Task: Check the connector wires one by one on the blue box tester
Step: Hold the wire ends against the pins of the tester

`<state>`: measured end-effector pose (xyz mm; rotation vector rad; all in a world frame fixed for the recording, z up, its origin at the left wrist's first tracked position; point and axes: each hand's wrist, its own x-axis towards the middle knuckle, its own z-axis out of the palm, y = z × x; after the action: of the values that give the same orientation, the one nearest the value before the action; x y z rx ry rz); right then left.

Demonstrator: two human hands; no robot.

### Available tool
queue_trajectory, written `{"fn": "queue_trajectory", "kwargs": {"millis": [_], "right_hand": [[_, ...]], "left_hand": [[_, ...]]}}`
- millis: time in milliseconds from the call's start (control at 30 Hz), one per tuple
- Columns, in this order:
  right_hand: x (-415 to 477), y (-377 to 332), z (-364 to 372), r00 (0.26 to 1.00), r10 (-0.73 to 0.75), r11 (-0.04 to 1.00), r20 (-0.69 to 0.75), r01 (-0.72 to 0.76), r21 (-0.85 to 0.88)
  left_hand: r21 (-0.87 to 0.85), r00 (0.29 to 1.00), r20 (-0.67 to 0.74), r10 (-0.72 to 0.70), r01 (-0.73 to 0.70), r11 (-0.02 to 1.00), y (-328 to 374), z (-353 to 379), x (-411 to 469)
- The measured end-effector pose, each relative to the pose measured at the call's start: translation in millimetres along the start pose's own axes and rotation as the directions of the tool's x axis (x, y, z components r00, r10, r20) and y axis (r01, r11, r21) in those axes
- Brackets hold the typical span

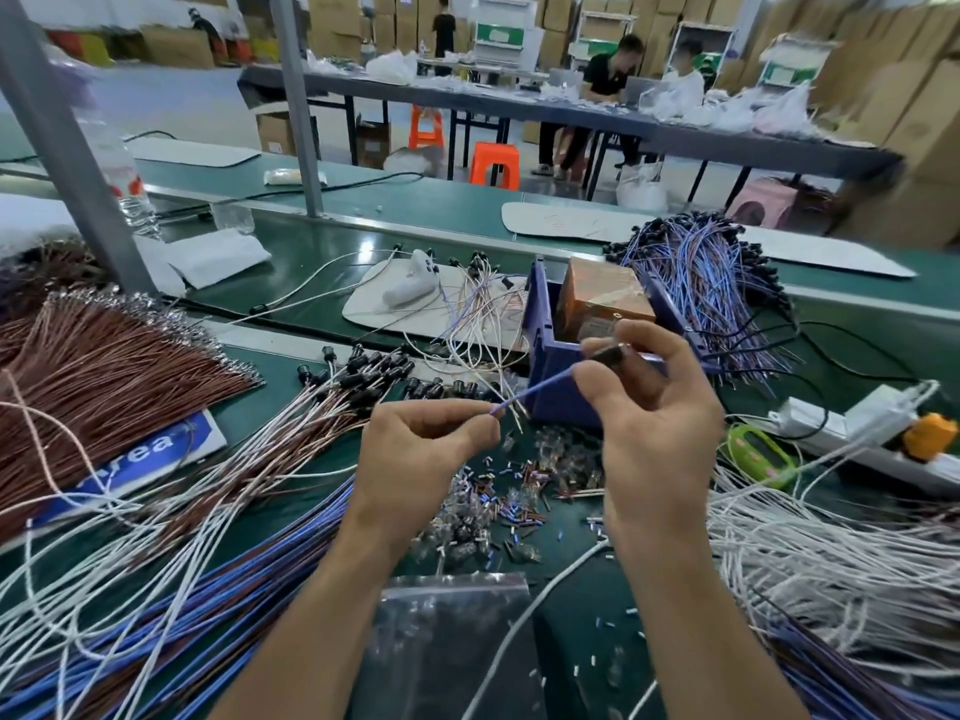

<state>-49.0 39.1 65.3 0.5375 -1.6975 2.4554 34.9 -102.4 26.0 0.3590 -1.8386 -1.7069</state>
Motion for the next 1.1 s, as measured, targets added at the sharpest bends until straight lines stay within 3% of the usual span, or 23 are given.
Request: {"fn": "queue_trajectory", "kwargs": {"millis": [167, 300, 367, 467, 567, 633, 700, 767, 800, 867, 967, 1100], "right_hand": [[-2.9, -2.9, -25.7, 0.917, 0.35, 0.911, 0.19, -0.38, 0.159], [9.3, -6.2, -47.4, 0.886, 0.453, 0.819, 0.1, -0.458, 0.346], [16.5, -5.3, -63.5, 0.887, 0.457, 0.823, 0.062, -0.448, 0.348], [23.2, -1.0, -85.1, 0.895, 0.44, 0.869, 0.07, -0.444, 0.219], [22.7, 0.3, -93.5, 0.848, 0.487, 0.869, 0.212, -0.495, -0.014], [16.2, 0.6, -92.3, 0.749, 0.553, 0.833, 0.366, -0.493, -0.251], [6.9, 2.2, -82.3, 0.665, 0.588, 0.808, 0.461, -0.455, -0.374], [-2.5, 7.8, -66.9, 0.69, 0.554, 0.829, 0.467, -0.405, -0.386], [-7.1, 10.9, -59.8, 0.716, 0.523, 0.845, 0.463, -0.364, -0.391], [-14.3, 18.4, -48.6, 0.71, 0.503, 0.858, 0.493, -0.346, -0.379], [-21.2, 23.2, -41.6, 0.576, 0.559, 0.825, 0.597, -0.458, -0.331], [-14.5, 31.7, -47.8, 0.616, 0.602, 0.798, 0.508, -0.441, -0.411]], "left_hand": [[0.3, 0.979, 0.198, 0.036, -0.096, 0.949, 2.3, 21.4, -16.7], [0.409, 0.976, 0.216, 0.023, -0.112, 0.906, -1.8, 24.6, -17.7], [0.407, 0.985, 0.174, -0.002, -0.07, 0.911, 0.2, 13.1, -11.4], [0.455, 0.998, 0.062, -0.001, -0.027, 0.89, 3.2, -5.5, -2.3], [0.473, 0.997, -0.053, 0.048, -0.017, 0.881, 3.1, -15.7, 1.0], [0.444, 1.0, -0.005, 0.019, -0.015, 0.896, 5.1, -20.3, 2.8], [0.429, 0.979, 0.199, -0.052, -0.039, 0.903, 9.5, -18.8, 1.4], [0.451, 0.925, 0.371, -0.089, -0.095, 0.888, 12.6, -7.1, -3.9], [0.445, 0.917, 0.392, -0.074, -0.118, 0.888, 12.7, 0.4, -7.1], [0.396, 0.945, 0.326, 0.012, -0.148, 0.906, 10.5, 11.6, -12.1], [0.38, 0.97, 0.223, 0.1, -0.181, 0.907, 7.2, 11.2, -11.4], [0.369, 0.984, 0.181, -0.005, -0.063, 0.927, 3.5, -0.1, -3.9]]}}
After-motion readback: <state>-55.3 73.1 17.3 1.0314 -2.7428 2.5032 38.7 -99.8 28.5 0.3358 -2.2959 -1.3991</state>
